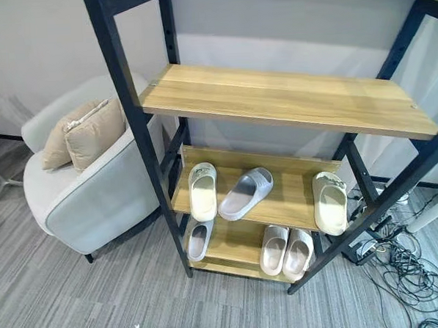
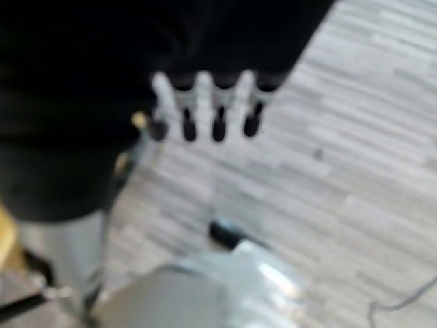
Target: Arrange the slippers neatly on the shoe rack.
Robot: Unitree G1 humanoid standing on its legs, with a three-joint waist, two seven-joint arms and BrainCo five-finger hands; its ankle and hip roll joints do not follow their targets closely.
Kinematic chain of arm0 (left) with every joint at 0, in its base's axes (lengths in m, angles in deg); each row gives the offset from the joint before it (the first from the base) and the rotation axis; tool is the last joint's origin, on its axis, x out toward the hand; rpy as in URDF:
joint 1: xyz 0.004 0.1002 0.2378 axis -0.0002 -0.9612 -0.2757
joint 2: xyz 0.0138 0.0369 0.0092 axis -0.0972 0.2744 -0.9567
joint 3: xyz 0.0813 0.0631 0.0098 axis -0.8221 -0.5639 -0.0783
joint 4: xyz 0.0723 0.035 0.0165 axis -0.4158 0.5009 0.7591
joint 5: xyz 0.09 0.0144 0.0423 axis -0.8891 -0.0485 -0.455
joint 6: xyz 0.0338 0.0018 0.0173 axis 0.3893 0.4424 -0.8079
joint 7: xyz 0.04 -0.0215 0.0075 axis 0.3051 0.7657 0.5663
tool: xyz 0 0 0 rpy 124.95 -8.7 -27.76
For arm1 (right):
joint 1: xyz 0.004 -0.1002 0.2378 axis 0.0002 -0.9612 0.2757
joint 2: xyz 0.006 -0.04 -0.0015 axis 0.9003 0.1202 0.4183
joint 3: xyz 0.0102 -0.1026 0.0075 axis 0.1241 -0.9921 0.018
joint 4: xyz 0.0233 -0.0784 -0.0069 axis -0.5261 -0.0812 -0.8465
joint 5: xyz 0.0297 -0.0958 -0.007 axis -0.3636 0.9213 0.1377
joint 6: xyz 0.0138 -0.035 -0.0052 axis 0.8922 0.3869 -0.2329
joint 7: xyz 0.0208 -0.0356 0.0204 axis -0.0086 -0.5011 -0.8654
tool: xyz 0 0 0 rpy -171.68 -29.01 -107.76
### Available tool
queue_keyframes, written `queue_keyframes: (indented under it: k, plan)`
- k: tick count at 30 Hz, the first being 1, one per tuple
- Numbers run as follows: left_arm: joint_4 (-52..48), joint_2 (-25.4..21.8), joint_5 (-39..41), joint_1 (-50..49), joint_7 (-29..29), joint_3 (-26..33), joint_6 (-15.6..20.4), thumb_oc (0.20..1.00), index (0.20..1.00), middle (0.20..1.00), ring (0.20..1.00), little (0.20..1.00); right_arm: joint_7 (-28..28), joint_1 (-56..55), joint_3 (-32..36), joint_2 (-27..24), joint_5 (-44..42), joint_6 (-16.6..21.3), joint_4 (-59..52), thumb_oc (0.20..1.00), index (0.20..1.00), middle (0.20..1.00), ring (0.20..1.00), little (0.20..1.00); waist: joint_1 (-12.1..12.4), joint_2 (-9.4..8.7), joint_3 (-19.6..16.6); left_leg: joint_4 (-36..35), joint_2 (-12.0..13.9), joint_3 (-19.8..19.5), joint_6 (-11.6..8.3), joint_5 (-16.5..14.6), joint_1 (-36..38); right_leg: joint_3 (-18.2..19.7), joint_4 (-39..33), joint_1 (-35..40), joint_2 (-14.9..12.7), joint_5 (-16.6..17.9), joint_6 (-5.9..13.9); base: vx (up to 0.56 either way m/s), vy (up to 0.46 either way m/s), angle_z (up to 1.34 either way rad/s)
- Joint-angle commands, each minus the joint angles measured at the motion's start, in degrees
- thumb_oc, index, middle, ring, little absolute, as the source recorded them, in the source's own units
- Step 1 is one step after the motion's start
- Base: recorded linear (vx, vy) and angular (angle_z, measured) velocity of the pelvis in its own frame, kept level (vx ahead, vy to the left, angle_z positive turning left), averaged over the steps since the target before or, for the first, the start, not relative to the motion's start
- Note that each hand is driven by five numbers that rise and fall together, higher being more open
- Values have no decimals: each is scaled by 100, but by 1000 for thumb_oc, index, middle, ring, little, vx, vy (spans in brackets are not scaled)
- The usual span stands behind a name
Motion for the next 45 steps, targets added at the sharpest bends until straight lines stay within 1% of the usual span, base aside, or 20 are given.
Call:
queue_keyframes:
  k: [1,8,9,15,16,17,18,19,20,21,22,23,25,27,28,29,33,37,42,45]
  plan:
    - [79,50,-317,114,-88,-90,112,1000,1000,1000,1000,1000,-186,322,-127,-77,113,155,83,1000,1000,1000,1000,1000,37,13,-35,25,227,4,-113,-337,72,111,226,-93,-405,30,537,-5,50,-16]
    - [-6,130,-581,114,-69,-345,160,1000,1000,1000,1000,1000,-266,462,-181,-45,50,264,-254,1000,1000,1000,1000,1000,-30,31,-55,25,155,110,-102,-390,27,116,113,-161,-487,170,621,-36,43,-6]
    - [-4,123,-669,107,-58,-399,145,1000,1000,1000,1000,1000,-321,553,-367,-114,374,289,-376,1000,1000,1000,1000,1000,-30,29,-50,25,143,126,-109,-395,-2,102,65,-167,-499,189,630,-50,30,-1]
    - [-17,117,-906,141,-126,-512,163,1000,1000,1000,1000,1000,-505,868,-605,-227,816,375,-750,1000,1000,1000,1000,1000,-7,18,-10,25,137,167,-130,-374,-58,50,-20,-160,-521,245,646,-47,17,0]
    - [-97,165,-1030,25,-44,-461,245,1000,1000,1000,1000,1000,75,192,-281,-727,341,920,-1557,1000,1000,1000,1000,1000,-78,33,33,25,140,217,-142,-361,-64,59,-33,-177,-526,275,665,-55,19,-2]
    - [-104,134,-915,-13,-29,-506,230,1000,1000,1000,1000,1000,-409,884,-430,-701,259,892,-1991,1000,1000,1000,1000,1000,-51,27,40,25,144,235,-144,-367,-69,70,-58,-173,-532,285,665,-76,16,5]
    - [-271,137,-991,-97,-53,-430,262,1000,1000,1000,1000,1000,-548,390,-386,-788,858,607,-1924,1000,1000,1000,1000,1000,-85,32,79,25,152,251,-152,-369,-78,55,-57,-195,-535,299,674,-57,9,-2]
    - [-249,146,-923,-111,-79,-381,302,1000,1000,1000,1000,1000,-599,166,-425,-711,993,715,-1691,1000,1000,1000,1000,1000,-109,43,75,25,155,267,-153,-361,-105,63,-63,-233,-531,317,679,-87,30,-7]
    - [-64,227,-1047,-31,-97,-482,242,1000,1000,1000,1000,1000,-447,249,-494,-375,1014,661,-894,1000,1000,1000,1000,1000,-154,96,109,25,170,305,-156,-348,-102,72,-64,-257,-520,323,679,-62,37,-11]
    - [-27,224,-1102,-11,-106,-510,218,1000,1000,1000,1000,1000,-422,336,-548,-319,1104,575,-690,1000,1000,1000,1000,1000,-145,107,119,25,170,304,-157,-352,-100,71,-64,-256,-521,315,672,-48,33,-7]
    - [-26,224,-1102,-8,-106,-508,218,1000,1000,1000,1000,1000,-423,340,-549,-317,1105,576,-685,1000,1000,1000,1000,1000,-146,106,121,25,170,304,-157,-352,-99,70,-64,-255,-520,314,672,0,0,0]
    - [26,204,-1121,-35,-95,-541,207,1000,1000,1000,1000,1000,-492,490,-659,-256,1255,533,-514,1000,1000,1000,1000,1000,-91,122,116,25,168,292,-163,-353,-87,38,-64,-230,-524,292,664,4,14,-8]
    - [31,182,-1114,-70,-115,-518,215,1000,1000,1000,1000,1000,-526,637,-780,-290,1173,658,-965,1000,1000,1000,1000,1000,-24,123,105,25,164,265,-171,-347,-70,-12,-64,-168,-525,277,660,3,5,-2]
    - [15,184,-1093,-74,-119,-505,224,1000,1000,1000,1000,1000,-536,638,-831,-312,1222,681,-1169,1000,1000,1000,1000,1000,-22,121,108,25,165,257,-170,-351,-65,-19,-64,-163,-525,276,659,-7,-2,6]
    - [-17,207,-1038,-87,-131,-490,232,1000,1000,1000,1000,1000,-577,637,-1023,-375,1460,726,-1696,1000,1000,1000,1000,1000,-11,126,129,25,164,241,-166,-352,-56,-19,-64,-162,-518,277,658,-16,0,4]
    - [-17,208,-1038,-88,-132,-490,231,1000,1000,1000,1000,1000,-576,634,-1023,-377,1461,723,-1701,1000,1000,1000,1000,1000,-12,127,130,25,164,240,-166,-353,-54,-20,-64,-160,-517,276,658,-20,1,3]
    - [-120,252,-956,-122,-221,-495,309,1000,1000,1000,1000,1000,-636,518,-1163,-458,1626,826,-2786,1000,1000,1000,1000,1000,-18,130,155,25,166,231,-159,-342,-67,-25,-64,-151,-507,273,655,-3,1,1]
    - [-167,271,-942,-134,-293,-551,372,1000,1000,1000,1000,1000,-638,637,-1263,-442,1481,939,-3420,1000,1000,1000,1000,1000,0,150,181,25,165,247,-157,-337,-85,-45,-64,-169,-513,272,652,0,0,0]
    - [-168,286,-976,-150,-313,-569,380,1000,1000,1000,1000,1000,-598,848,-1411,-447,1499,985,-3813,1000,1000,1000,1000,1000,51,160,182,25,164,246,-155,-348,-80,-71,-64,-177,-520,262,658,0,0,0]
    - [-138,295,-1026,-173,-335,-569,363,1000,1000,1000,1000,1000,-548,1046,-1549,-510,1559,1042,-4386,1000,1000,1000,1000,1000,99,162,188,25,166,240,-155,-350,-74,-99,-64,-158,-520,253,659,0,0,0]
